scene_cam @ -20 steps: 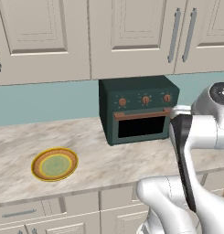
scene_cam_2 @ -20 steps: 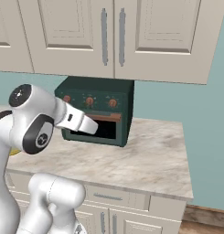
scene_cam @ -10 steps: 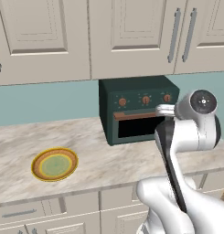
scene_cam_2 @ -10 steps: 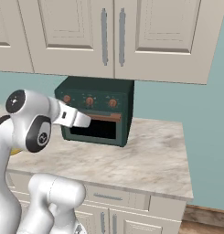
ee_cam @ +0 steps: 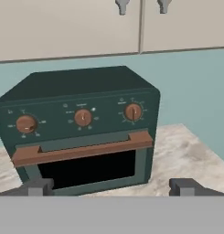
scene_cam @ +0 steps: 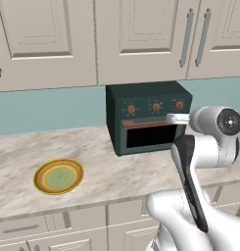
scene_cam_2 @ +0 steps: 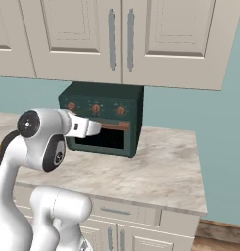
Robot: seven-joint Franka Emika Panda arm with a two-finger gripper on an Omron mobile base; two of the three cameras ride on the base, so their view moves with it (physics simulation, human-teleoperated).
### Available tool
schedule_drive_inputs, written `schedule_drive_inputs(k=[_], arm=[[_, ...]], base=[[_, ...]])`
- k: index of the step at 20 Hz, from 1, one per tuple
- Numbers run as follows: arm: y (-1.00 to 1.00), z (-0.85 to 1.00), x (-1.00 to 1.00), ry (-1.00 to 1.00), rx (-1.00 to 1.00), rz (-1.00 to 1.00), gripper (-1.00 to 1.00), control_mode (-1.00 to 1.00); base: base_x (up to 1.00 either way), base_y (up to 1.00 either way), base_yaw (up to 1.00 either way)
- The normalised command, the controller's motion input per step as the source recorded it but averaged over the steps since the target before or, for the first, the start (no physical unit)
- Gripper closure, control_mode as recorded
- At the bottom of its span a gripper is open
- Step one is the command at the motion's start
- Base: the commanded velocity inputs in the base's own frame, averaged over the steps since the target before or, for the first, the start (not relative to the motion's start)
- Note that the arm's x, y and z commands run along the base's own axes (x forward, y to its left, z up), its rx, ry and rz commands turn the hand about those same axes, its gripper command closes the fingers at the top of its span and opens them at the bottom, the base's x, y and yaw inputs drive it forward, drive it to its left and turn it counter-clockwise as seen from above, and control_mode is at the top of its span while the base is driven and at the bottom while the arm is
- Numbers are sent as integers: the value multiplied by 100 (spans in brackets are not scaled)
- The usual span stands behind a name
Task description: Pull the toaster oven rack outwards. Pick up the baguette from the plate and place it on the toaster oven rack. Close the toaster oven door fully and set the temperature to the lowest setting.
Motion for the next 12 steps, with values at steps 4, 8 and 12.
schedule_drive_inputs(k=[4,8,12], arm=[[0,0,0,-5,0,7,-100,-100],[18,-1,9,-11,0,3,-100,-100],[12,-2,1,-29,-11,1,-100,-100]], base=[[0,0,0],[0,0,0],[0,0,0]])
